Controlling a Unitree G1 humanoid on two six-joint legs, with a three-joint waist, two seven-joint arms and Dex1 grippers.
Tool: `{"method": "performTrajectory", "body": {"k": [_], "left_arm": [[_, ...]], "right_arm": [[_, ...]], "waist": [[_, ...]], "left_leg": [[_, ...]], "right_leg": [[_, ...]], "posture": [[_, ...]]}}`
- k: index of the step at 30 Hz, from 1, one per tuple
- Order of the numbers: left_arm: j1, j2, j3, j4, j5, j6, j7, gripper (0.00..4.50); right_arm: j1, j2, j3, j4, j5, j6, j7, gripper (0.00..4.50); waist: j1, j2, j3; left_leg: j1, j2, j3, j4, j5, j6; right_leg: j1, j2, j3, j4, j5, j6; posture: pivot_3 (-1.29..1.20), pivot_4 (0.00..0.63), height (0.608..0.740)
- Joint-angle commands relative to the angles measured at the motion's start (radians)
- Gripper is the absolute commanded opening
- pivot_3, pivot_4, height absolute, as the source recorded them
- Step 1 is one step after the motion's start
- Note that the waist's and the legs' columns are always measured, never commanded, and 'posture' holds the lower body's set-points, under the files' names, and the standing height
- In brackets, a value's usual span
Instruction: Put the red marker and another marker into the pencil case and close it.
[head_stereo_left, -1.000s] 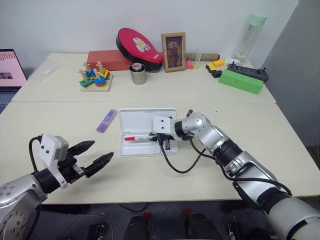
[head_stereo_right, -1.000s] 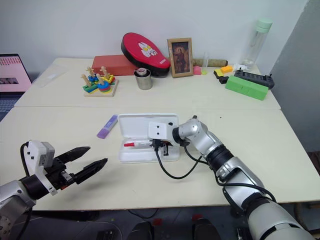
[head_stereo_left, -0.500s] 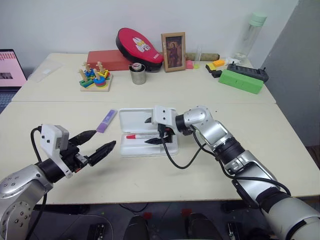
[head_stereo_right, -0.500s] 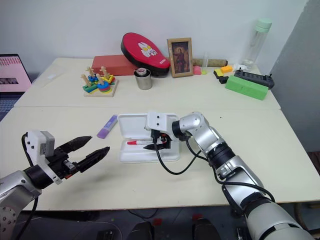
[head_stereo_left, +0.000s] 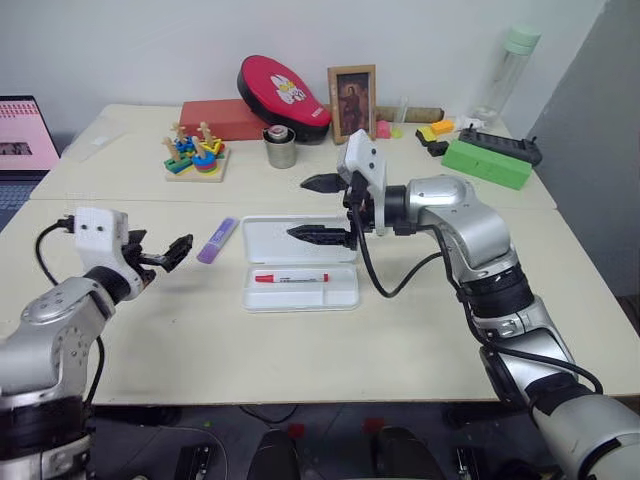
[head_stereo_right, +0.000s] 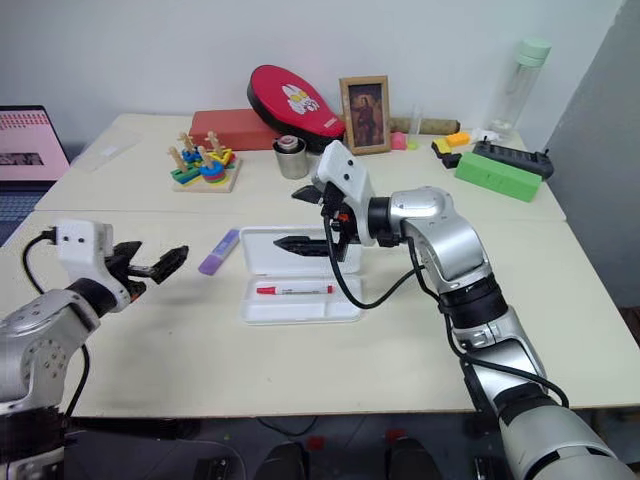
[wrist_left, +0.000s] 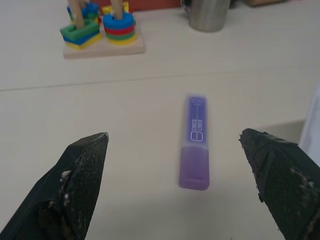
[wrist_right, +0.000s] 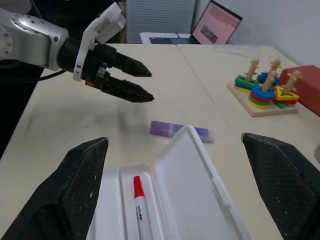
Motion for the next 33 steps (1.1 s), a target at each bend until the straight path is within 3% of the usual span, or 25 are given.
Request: {"method": "performTrajectory", "body": {"k": [1, 10, 11, 19, 26, 33], "left_arm": [[-0.101, 0.007, -0.075, 0.126, 0.061, -0.028, -0.048, 4.5], [-0.236, -0.019, -0.173, 0.367, 0.145, -0.071, -0.123, 4.5], [-0.242, -0.021, -0.181, 0.384, 0.152, -0.069, -0.129, 4.12], [-0.261, -0.034, -0.19, 0.437, 0.182, -0.087, -0.163, 2.45], [-0.263, -0.042, -0.182, 0.449, 0.194, -0.104, -0.167, 1.23], [-0.24, -0.039, -0.151, 0.438, 0.197, -0.136, -0.139, 1.19]], "right_arm": [[-0.021, -0.012, -0.02, -0.052, 0.001, 0.027, -0.055, 4.5], [-0.005, -0.031, -0.041, -0.113, 0.034, 0.063, -0.108, 4.5], [-0.004, -0.032, -0.042, -0.119, 0.037, 0.065, -0.113, 4.5], [0.0, -0.035, -0.053, -0.169, 0.086, 0.079, -0.118, 4.5], [0.002, -0.046, -0.039, -0.176, 0.106, 0.085, -0.111, 4.5], [0.002, -0.055, -0.039, -0.16, 0.103, 0.065, -0.101, 4.5]], "waist": [[0.0, -0.001, -0.001], [0.0, -0.002, -0.001], [0.0, -0.002, -0.001], [0.001, -0.002, -0.001], [0.001, -0.002, -0.001], [0.001, -0.002, -0.001]], "left_leg": [[0.0, 0.0, 0.0, 0.0, 0.0, 0.0], [0.0, 0.0, 0.0, 0.0, 0.0, 0.0], [0.0, 0.0, 0.0, 0.0, 0.0, 0.0], [0.0, 0.0, 0.0, 0.0, 0.0, 0.0], [0.0, 0.0, 0.0, 0.0, 0.0, 0.0], [0.0, 0.0, 0.0, 0.0, 0.0, 0.0]], "right_leg": [[0.0, 0.0, 0.0, 0.001, 0.0, 0.0], [-0.001, 0.0, 0.0, 0.001, 0.0, 0.0], [-0.001, 0.0, 0.0, 0.001, 0.0, 0.0], [0.0, 0.0, 0.0, 0.002, 0.0, 0.0], [0.0, 0.0, 0.0, 0.001, 0.0, 0.0], [0.001, 0.0, -0.001, 0.002, 0.0, 0.0]], "posture": [[0.0, 0.15, 0.74], [0.0, 0.15, 0.74], [0.0, 0.15, 0.74], [0.0, 0.15, 0.74], [0.0, 0.15, 0.74], [0.0, 0.15, 0.74]]}}
